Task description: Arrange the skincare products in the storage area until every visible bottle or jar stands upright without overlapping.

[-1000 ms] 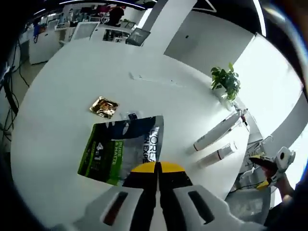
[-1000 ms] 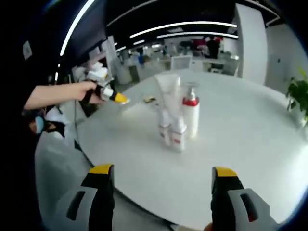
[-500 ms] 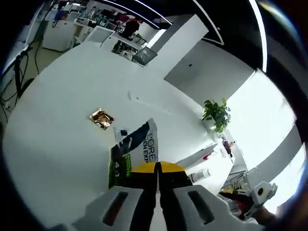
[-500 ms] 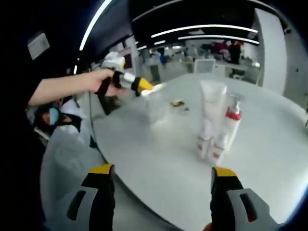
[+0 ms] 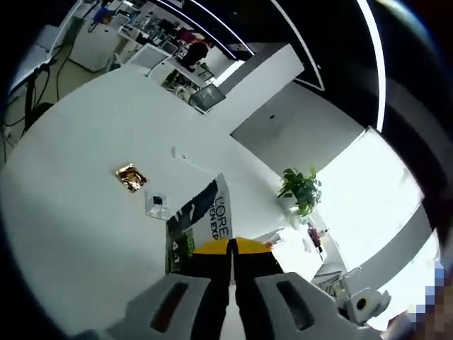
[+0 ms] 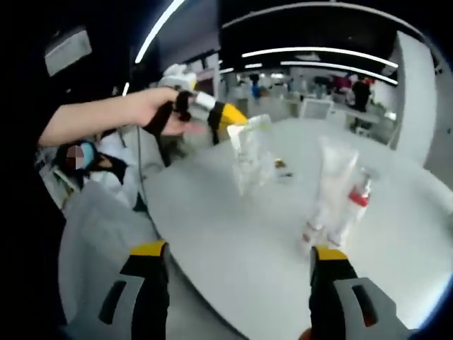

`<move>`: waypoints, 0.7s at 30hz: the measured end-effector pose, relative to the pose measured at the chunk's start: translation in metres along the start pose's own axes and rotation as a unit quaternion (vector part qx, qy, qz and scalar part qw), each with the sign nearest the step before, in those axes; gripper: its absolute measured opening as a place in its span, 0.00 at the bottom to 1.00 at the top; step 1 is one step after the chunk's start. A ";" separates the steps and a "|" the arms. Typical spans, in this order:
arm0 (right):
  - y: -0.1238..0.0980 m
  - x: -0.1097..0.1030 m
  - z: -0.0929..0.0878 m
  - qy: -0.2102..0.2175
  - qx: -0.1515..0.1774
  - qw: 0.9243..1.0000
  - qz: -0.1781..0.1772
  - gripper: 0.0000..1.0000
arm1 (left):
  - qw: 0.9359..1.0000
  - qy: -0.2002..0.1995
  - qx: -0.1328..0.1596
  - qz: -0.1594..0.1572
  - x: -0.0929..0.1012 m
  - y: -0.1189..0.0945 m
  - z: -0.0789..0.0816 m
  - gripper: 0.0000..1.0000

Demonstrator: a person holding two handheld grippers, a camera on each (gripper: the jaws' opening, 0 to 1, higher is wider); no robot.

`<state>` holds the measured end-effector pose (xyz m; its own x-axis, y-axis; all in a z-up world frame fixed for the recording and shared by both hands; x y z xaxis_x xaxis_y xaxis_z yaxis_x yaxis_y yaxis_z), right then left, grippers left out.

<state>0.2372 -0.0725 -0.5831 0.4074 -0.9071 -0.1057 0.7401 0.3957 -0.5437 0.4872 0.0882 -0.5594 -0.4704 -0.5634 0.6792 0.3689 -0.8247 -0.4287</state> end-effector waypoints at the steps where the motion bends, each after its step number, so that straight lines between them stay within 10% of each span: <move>1: 0.001 -0.002 0.004 -0.006 0.004 1.000 -0.001 0.83 | 1.000 -0.004 0.003 -0.002 0.002 -0.002 0.000 0.00; 9: 0.006 -0.008 0.026 -0.085 0.018 0.995 -0.042 0.85 | 0.999 -0.008 0.031 -0.032 0.038 -0.023 -0.003 0.00; 21: 0.002 -0.013 0.060 -0.069 0.089 0.989 -0.093 0.84 | 0.994 -0.007 0.077 -0.074 0.087 -0.056 -0.003 0.00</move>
<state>0.2656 -0.0509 -0.5328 0.3151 -0.9433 0.1047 0.8869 0.2533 -0.3863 0.4238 0.0850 -0.4783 -0.5186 -0.4341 0.7366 0.4145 -0.8812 -0.2274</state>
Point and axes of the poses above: the point that each gripper's makers call its tool centre point, and the gripper's own axes: y roughly forward along the fingers, x roughly to its right, z roughly out of its top, the point moved 10 cm from there along -y, roughly backward along the fingers, and after that the axes turned 6 degrees about z, right-handed, at the moved point
